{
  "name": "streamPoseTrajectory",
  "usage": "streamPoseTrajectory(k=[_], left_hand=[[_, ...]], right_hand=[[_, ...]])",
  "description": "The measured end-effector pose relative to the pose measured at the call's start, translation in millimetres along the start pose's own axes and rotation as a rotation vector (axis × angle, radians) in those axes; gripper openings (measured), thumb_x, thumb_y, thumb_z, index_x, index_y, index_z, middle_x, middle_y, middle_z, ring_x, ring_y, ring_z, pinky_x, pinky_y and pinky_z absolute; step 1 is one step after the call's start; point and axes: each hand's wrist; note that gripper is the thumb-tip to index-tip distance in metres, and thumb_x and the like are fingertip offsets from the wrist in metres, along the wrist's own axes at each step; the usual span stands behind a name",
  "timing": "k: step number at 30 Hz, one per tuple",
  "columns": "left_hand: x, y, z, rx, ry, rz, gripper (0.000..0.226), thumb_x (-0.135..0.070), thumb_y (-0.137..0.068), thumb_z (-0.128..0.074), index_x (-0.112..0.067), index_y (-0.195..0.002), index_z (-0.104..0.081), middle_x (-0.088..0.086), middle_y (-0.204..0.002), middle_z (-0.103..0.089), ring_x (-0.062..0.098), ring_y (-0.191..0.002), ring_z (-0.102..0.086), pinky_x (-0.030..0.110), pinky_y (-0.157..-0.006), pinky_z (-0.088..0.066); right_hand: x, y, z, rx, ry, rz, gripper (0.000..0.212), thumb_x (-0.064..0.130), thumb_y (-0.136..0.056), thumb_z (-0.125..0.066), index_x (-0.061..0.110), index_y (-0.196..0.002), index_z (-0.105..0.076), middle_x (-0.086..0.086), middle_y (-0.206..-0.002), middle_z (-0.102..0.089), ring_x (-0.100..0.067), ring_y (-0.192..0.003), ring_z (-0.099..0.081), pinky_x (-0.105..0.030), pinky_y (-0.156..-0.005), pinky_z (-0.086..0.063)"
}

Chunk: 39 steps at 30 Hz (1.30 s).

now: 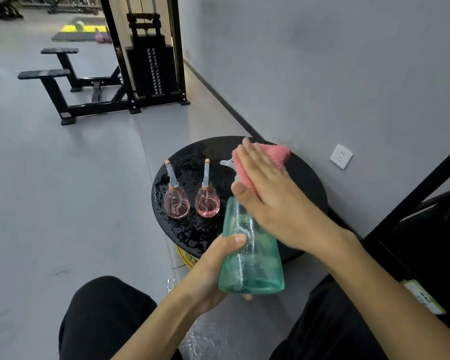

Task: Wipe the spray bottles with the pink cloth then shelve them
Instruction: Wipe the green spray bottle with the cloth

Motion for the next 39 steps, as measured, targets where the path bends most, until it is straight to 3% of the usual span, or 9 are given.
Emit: streamPoseTrajectory(k=[5, 10, 14, 17, 20, 24, 32, 36, 39], left_hand=[[-0.7, -2.1, -3.5, -0.024, 0.024, 0.009, 0.067, -0.066, -0.044, -0.087, -0.027, -0.097, -0.077, 0.008, -0.099, -0.073, 0.026, -0.085, -0.068, 0.045, -0.087, -0.043], [-2.0, 0.8, 2.7, 0.026, 0.045, 0.020, 0.062, -0.067, -0.050, -0.084, -0.024, -0.095, -0.077, 0.006, -0.085, -0.073, 0.018, -0.062, -0.068, 0.026, -0.045, -0.052], [0.7, 0.1, -2.0, -0.003, -0.008, 0.066, 0.088, -0.068, -0.042, -0.086, -0.018, -0.112, -0.067, 0.007, -0.097, -0.073, 0.025, -0.083, -0.069, 0.045, -0.077, -0.053], [1.3, -0.4, -2.4, 0.003, 0.056, 0.094, 0.094, -0.066, -0.041, -0.088, -0.012, -0.114, -0.065, 0.012, -0.096, -0.071, 0.024, -0.072, -0.069, 0.028, -0.044, -0.054], [-0.1, 0.6, 2.6, 0.006, 0.119, 0.082, 0.076, -0.065, -0.042, -0.087, -0.014, -0.097, -0.075, 0.013, -0.087, -0.073, 0.021, -0.061, -0.069, 0.025, -0.037, -0.051], [0.4, 4.8, 6.4, 0.012, 0.084, 0.087, 0.078, -0.066, -0.044, -0.087, -0.015, -0.101, -0.073, 0.010, -0.086, -0.073, 0.020, -0.065, -0.071, 0.028, -0.044, -0.055], [-0.1, 5.7, -1.6, -0.003, -0.015, 0.073, 0.089, -0.069, -0.047, -0.085, -0.022, -0.119, -0.065, 0.003, -0.105, -0.073, 0.023, -0.094, -0.070, 0.055, -0.095, -0.043], [-4.9, 3.8, -1.6, 0.007, -0.018, 0.056, 0.060, -0.072, -0.050, -0.081, -0.036, -0.097, -0.077, -0.002, -0.096, -0.075, 0.015, -0.083, -0.071, 0.033, -0.071, -0.055], [-2.1, 1.5, -0.7, 0.019, -0.004, 0.053, 0.060, -0.071, -0.048, -0.082, -0.034, -0.096, -0.077, -0.001, -0.095, -0.075, 0.015, -0.081, -0.072, 0.031, -0.065, -0.055]], right_hand=[[3.5, -10.5, 4.9, -0.003, 0.007, -0.023, 0.088, 0.072, -0.082, -0.006, 0.025, -0.156, 0.007, 0.012, -0.162, 0.018, 0.001, -0.146, 0.020, -0.043, -0.124, 0.003], [11.5, 11.8, -2.4, 0.055, 0.024, 0.092, 0.087, 0.071, -0.082, -0.006, 0.025, -0.156, 0.004, 0.016, -0.162, 0.015, 0.006, -0.144, 0.020, -0.039, -0.124, 0.003], [1.1, -5.1, 6.7, 0.013, 0.087, 0.001, 0.087, 0.071, -0.082, -0.002, 0.027, -0.156, 0.004, 0.015, -0.162, 0.015, 0.002, -0.146, 0.018, -0.045, -0.123, 0.003], [1.8, -11.7, 4.6, 0.012, 0.082, -0.008, 0.087, 0.072, -0.082, -0.003, 0.026, -0.156, 0.004, 0.014, -0.162, 0.015, 0.000, -0.147, 0.018, -0.047, -0.123, 0.004], [4.7, 2.8, -6.4, 0.042, 0.051, 0.077, 0.083, 0.071, -0.086, -0.006, 0.028, -0.156, 0.004, 0.017, -0.162, 0.014, 0.004, -0.146, 0.018, -0.044, -0.124, -0.001], [0.7, 12.3, -7.0, 0.048, 0.035, 0.067, 0.079, 0.070, -0.087, -0.002, 0.031, -0.156, 0.004, 0.021, -0.161, 0.014, 0.008, -0.144, 0.018, -0.043, -0.124, -0.002], [-25.9, -1.1, -2.4, -0.071, -0.124, -0.059, 0.079, 0.068, -0.088, -0.008, 0.030, -0.156, 0.003, 0.020, -0.161, 0.016, 0.005, -0.144, 0.021, -0.035, -0.123, 0.006], [-12.7, 15.3, -14.4, -0.053, -0.129, 0.028, 0.071, 0.059, -0.092, -0.012, 0.030, -0.154, 0.009, 0.021, -0.159, 0.021, 0.013, -0.139, 0.025, -0.006, -0.108, 0.018], [-20.3, 8.3, -9.0, -0.048, -0.112, -0.022, 0.078, 0.067, -0.088, -0.009, 0.031, -0.155, 0.007, 0.020, -0.160, 0.019, 0.009, -0.142, 0.023, -0.021, -0.115, 0.015]])
Point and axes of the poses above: each hand's wrist, its own y-axis away from the middle knuckle, its own z-axis out of the back of the hand, x = y × z
